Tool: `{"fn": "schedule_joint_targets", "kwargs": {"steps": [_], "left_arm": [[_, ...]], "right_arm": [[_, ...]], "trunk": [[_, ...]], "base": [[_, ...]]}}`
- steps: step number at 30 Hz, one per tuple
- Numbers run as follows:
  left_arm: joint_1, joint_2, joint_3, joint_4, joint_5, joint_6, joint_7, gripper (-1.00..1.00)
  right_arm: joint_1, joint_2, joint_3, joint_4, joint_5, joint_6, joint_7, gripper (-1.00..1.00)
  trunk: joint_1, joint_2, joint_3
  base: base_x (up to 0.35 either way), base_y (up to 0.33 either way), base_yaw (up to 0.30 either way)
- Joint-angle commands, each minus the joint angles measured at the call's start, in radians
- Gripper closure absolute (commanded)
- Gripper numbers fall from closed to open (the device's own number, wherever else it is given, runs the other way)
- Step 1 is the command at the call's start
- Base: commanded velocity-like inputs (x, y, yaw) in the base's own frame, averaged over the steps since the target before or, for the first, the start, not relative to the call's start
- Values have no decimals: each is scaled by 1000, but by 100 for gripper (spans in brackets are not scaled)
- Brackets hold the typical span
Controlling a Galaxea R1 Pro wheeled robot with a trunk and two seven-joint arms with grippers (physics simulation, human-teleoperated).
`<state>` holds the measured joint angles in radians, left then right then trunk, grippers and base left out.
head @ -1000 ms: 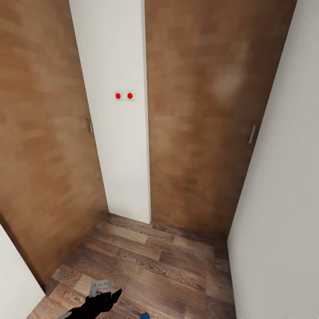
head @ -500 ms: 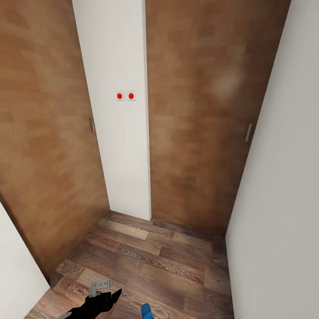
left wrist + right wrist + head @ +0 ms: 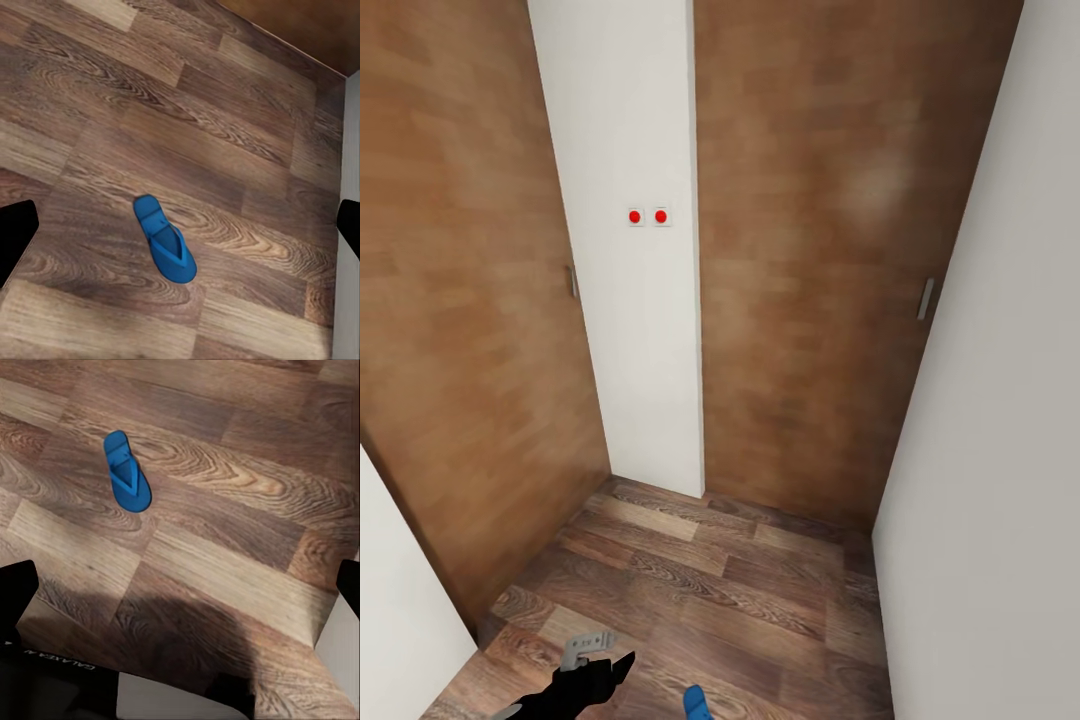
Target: In the bedroom, move the book from the bed onto either nightstand, and place the two sandals side by side next to the bed.
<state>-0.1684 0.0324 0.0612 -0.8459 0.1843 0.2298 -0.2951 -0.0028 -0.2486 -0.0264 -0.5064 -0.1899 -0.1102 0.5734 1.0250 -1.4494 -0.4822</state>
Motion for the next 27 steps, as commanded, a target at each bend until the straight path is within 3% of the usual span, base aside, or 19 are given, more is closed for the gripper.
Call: {"fn": "schedule_joint_targets", "kwargs": {"steps": [1, 13, 20, 27], "left_arm": [[0, 0, 2, -1, 10, 10, -4, -100], [0, 0, 2, -1, 11, 10, -4, -100], [0, 0, 2, -1, 11, 10, -4, -100], [0, 0, 2, -1, 12, 10, -4, -100]], "right_arm": [[0, 0, -3, 0, -5, 1, 6, -100], [0, 0, -3, -1, -5, 0, 6, -100], [0, 0, -3, -1, -5, 0, 6, -100], [0, 0, -3, 0, -5, 1, 6, -100]], "trunk": [[0, -1, -1], [0, -1, -1], [0, -1, -1], [0, -1, 5]], "base": [[0, 162, 0], [0, 28, 0], [0, 194, -1], [0, 62, -151]]}}
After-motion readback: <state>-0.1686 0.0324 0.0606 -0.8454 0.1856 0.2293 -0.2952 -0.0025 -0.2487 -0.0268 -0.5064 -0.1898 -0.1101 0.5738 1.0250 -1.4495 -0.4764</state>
